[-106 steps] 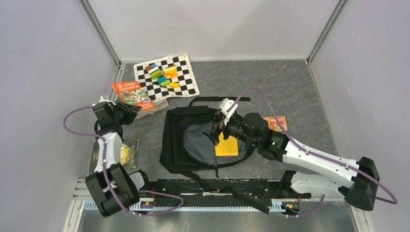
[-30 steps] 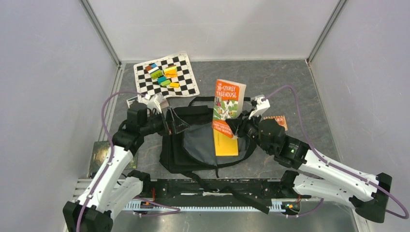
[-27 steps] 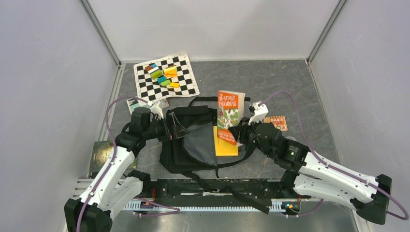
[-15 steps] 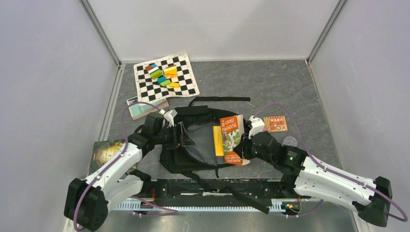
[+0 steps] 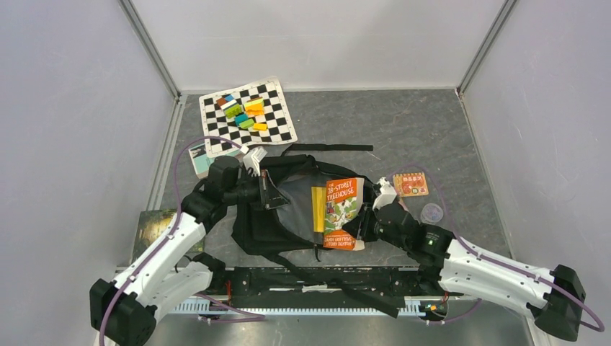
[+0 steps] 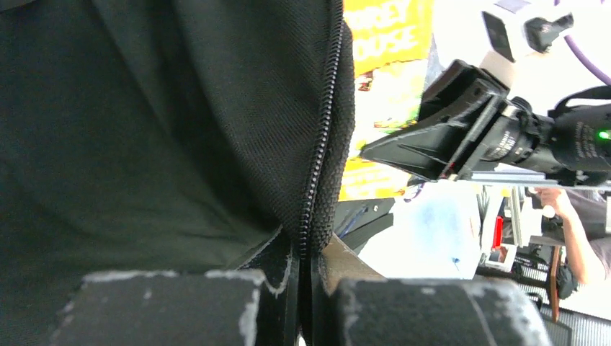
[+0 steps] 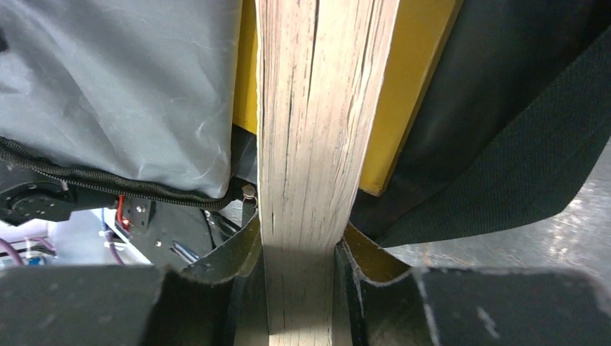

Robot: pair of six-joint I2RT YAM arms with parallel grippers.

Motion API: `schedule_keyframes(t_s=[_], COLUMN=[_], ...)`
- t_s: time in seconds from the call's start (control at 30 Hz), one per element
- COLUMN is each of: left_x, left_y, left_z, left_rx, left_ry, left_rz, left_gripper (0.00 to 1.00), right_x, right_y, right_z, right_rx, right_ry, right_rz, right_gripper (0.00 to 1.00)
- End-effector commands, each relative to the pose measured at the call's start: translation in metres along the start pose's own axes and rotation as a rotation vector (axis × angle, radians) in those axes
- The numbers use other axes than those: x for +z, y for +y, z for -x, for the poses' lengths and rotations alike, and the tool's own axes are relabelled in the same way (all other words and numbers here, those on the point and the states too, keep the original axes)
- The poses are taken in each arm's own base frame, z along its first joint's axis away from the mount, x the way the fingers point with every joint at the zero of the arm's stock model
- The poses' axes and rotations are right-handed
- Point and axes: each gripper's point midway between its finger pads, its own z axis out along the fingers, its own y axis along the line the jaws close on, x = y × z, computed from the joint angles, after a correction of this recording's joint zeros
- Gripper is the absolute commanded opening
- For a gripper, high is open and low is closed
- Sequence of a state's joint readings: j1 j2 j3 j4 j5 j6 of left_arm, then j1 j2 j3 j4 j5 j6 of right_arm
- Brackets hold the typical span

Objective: Pack the student bag
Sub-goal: Pick up the book from the center of the board, then place the book in the student bag.

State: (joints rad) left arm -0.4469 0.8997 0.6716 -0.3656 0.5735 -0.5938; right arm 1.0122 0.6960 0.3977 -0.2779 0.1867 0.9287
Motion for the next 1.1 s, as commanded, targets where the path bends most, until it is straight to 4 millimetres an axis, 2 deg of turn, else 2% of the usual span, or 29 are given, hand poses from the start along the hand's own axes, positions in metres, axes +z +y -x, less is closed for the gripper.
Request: schedule_keyframes(t_s=[0.0,0.27,0.5,0.63,0.73,0.77,0.87,1.0,1.07], left_x=[-0.014,-0.013,-0.01,-0.009,-0.007,-0.007,-0.005,-0.002,0.0], left_y=[-0.032,-0.036,-0.039,-0.039,-0.039,-0.039,-0.035,-0.028,-0.025], left_z=[0.013,0.012,0.013,0.013,0.014,0.014,0.014,0.012,0.01], left_rx=[0.114,0.105,0.103,0.1,0.096,0.095,0.091,0.082,0.076], left_ry=[-0.026,-0.016,-0.008,-0.006,-0.013,-0.014,-0.017,-0.017,-0.01], left_rz=[-0.109,-0.136,-0.16,-0.162,-0.169,-0.171,-0.161,-0.138,-0.129], left_gripper=[0.02,0.02,0.02,0.02,0.02,0.02,0.02,0.02,0.02], right_x=[0.005,0.014,0.031,0.046,0.062,0.068,0.082,0.083,0.081], right_y=[0.033,0.058,0.074,0.075,0.07,0.064,0.04,0.008,-0.006], right_z=[0.015,0.038,0.05,0.048,0.039,0.033,0.018,0.011,0.011], right_rx=[0.089,0.151,0.173,0.16,0.12,0.096,0.022,-0.04,-0.076], right_ry=[-0.047,-0.122,-0.159,-0.147,-0.125,-0.104,-0.052,-0.048,-0.052], right_rz=[0.121,0.19,0.217,0.19,0.171,0.142,0.023,-0.105,-0.165], right_gripper=[0.0,0.0,0.0,0.0,0.01,0.04,0.27,0.57,0.67])
